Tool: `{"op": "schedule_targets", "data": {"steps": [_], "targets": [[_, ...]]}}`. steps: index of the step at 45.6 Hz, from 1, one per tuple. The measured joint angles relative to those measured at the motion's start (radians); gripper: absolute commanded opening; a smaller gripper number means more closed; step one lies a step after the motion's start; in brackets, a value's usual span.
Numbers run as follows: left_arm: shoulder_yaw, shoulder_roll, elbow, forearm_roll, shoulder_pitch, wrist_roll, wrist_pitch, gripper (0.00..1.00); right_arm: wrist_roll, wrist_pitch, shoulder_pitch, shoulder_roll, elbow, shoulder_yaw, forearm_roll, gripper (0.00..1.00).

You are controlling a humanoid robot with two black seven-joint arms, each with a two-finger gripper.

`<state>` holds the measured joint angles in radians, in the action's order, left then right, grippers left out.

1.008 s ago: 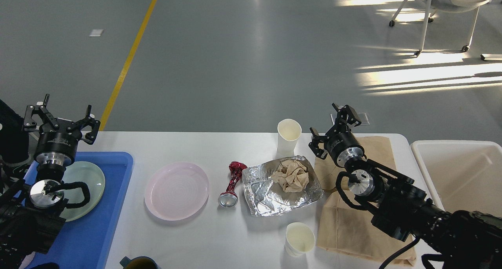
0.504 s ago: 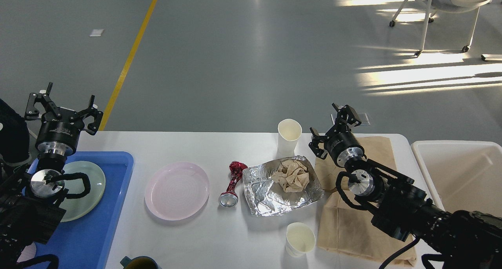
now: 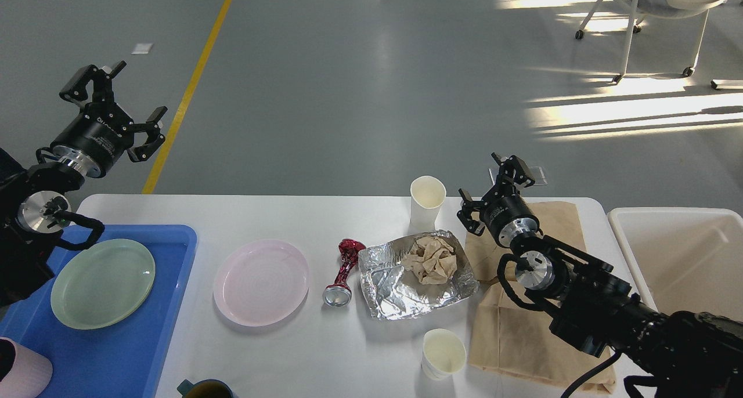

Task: Tidy desktop
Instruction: 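Raise the left gripper up and away from the blue tray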

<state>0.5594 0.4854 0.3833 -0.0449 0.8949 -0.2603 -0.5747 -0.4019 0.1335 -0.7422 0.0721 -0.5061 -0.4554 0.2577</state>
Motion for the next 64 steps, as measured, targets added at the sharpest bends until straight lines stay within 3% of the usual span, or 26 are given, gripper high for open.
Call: {"op": "schedule_targets", "data": {"steps": [14,25,28,30,36,40,56,64], "targets": [[-0.568,0.073,-0.004,0.009,0.154,0.041,-0.007,0.96,0.000,0.000,0.000,0.000,0.000,0.000,0.000,1.00],[-1.047,0.089,-0.004,0.010,0.364,0.090,-0.012,0.96,0.000,0.000,0.000,0.000,0.000,0.000,0.000,1.00],[-1.137,0.099,-0.003,0.011,0.405,0.098,-0.039,0.97,0.000,0.000,0.000,0.000,0.000,0.000,0.000,1.00],[-1.241,0.106,0.006,0.014,0.427,0.118,-0.134,0.97,0.000,0.000,0.000,0.000,0.000,0.000,0.000,1.00],[-1.373,0.105,0.014,0.015,0.480,0.132,-0.323,0.96,0.000,0.000,0.000,0.000,0.000,0.000,0.000,1.00],[-1.480,0.101,0.015,0.016,0.531,0.133,-0.376,0.96,0.000,0.000,0.000,0.000,0.000,0.000,0.000,1.00],[-1.798,0.036,0.029,0.026,0.696,0.136,-0.385,0.96,0.000,0.000,0.000,0.000,0.000,0.000,0.000,1.00],[-1.911,-0.030,0.133,0.026,0.760,0.138,-0.385,0.96,0.000,0.000,0.000,0.000,0.000,0.000,0.000,1.00]]}}
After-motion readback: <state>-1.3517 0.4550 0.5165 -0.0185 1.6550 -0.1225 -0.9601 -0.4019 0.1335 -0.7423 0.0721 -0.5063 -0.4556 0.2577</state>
